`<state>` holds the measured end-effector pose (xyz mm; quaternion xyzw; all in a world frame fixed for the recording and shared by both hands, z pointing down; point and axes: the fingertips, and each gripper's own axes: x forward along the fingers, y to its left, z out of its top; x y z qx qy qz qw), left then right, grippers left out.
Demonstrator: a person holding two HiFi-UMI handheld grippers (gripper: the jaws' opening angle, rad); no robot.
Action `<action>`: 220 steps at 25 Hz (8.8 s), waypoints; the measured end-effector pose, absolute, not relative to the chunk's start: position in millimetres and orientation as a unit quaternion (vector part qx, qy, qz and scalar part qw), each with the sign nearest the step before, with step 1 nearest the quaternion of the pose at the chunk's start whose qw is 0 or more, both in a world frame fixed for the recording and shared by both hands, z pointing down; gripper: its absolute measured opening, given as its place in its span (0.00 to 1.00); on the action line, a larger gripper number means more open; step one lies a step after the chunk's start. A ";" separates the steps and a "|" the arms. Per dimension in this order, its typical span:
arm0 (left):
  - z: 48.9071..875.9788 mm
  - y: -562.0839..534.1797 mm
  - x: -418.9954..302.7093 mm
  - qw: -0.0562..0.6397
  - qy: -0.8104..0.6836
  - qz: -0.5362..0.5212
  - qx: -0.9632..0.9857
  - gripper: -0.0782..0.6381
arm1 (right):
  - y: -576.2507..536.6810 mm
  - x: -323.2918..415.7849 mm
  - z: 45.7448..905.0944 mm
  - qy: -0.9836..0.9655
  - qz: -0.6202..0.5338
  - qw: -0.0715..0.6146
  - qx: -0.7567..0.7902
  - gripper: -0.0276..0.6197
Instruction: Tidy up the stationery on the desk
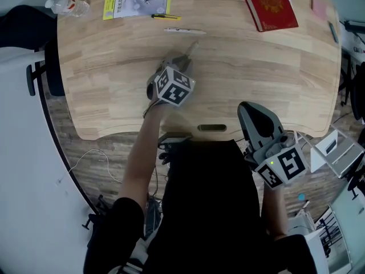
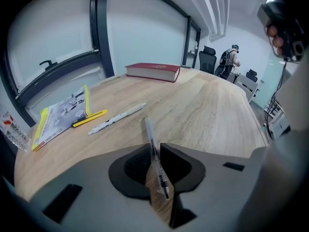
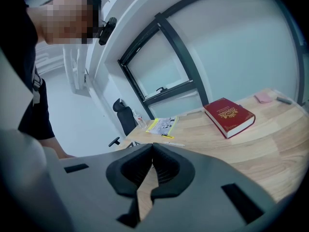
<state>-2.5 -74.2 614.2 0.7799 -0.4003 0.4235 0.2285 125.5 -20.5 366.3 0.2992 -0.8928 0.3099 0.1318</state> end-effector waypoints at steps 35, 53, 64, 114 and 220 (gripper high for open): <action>591.3 -15.2 -75.8 0.422 -0.606 0.247 0.628 0.20 | -2.8 86.0 364.3 -0.917 0.294 0.152 0.222 0.08; 605.5 -6.1 -68.2 0.428 -0.603 0.255 0.623 0.23 | 2.6 85.4 364.5 -0.917 0.296 0.151 0.222 0.07; 585.2 -6.8 -75.9 0.419 -0.609 0.248 0.626 0.23 | 2.3 81.3 366.5 -0.918 0.296 0.149 0.219 0.08; 410.8 -33.4 -107.6 0.339 -0.566 0.099 0.745 0.16 | -150.5 -42.5 552.6 -0.910 0.095 0.366 0.170 0.30; 376.3 48.6 -144.4 0.301 -0.458 0.132 0.826 0.16 | -5.2 -16.2 601.5 -0.721 0.370 0.289 0.509 0.20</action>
